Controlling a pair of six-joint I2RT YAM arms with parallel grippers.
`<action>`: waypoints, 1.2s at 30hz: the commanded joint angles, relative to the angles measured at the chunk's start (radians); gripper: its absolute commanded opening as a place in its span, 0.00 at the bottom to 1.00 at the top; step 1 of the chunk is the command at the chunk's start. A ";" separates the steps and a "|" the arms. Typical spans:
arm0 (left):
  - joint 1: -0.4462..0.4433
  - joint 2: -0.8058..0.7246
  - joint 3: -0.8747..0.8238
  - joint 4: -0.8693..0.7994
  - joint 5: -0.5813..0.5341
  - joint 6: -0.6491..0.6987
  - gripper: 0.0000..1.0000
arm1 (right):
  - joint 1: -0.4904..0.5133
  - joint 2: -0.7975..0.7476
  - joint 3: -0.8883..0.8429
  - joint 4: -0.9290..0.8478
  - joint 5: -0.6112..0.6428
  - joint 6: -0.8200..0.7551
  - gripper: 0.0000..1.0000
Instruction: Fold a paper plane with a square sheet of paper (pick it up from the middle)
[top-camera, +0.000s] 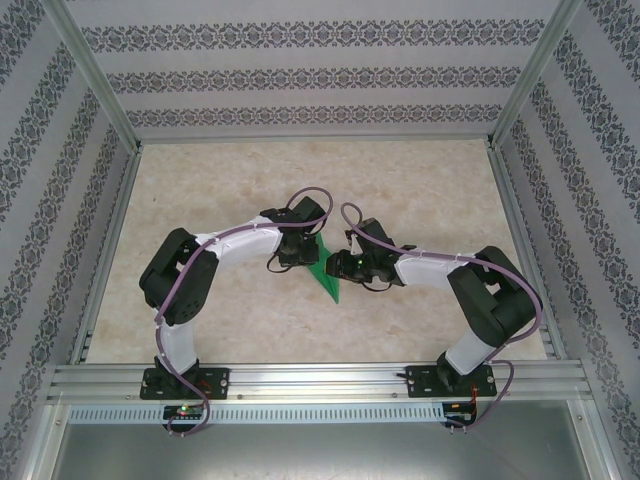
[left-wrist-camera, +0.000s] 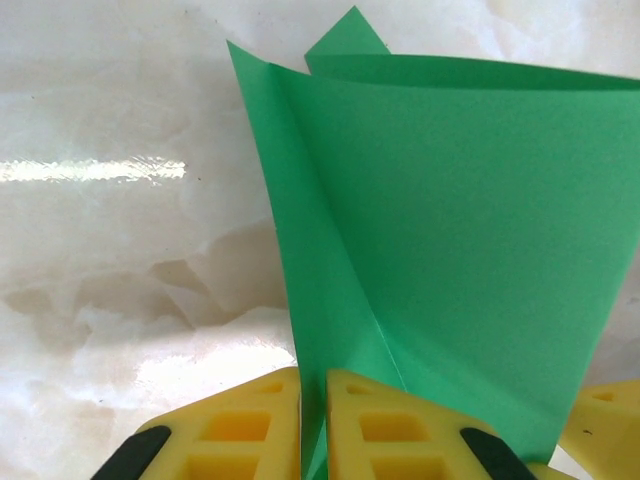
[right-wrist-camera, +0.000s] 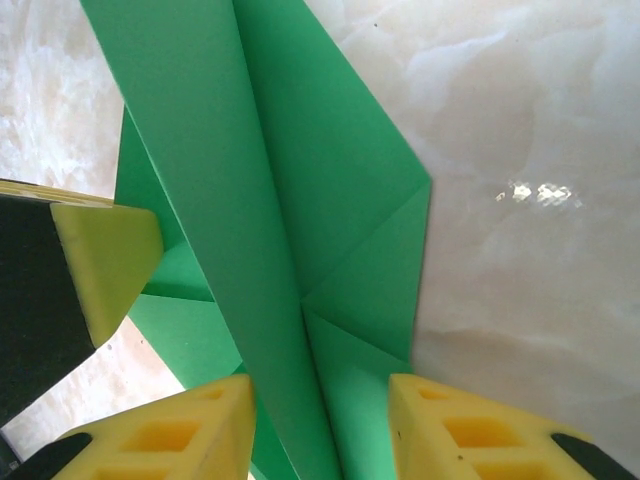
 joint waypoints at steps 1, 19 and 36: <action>-0.009 -0.019 -0.017 0.027 -0.016 0.009 0.15 | 0.013 0.014 0.027 0.033 -0.031 -0.025 0.39; -0.009 -0.015 -0.018 0.025 -0.013 0.014 0.14 | -0.009 0.019 0.007 0.048 -0.021 -0.049 0.44; -0.009 -0.004 -0.012 0.026 -0.008 0.010 0.14 | 0.046 -0.054 -0.026 0.088 -0.017 -0.069 0.47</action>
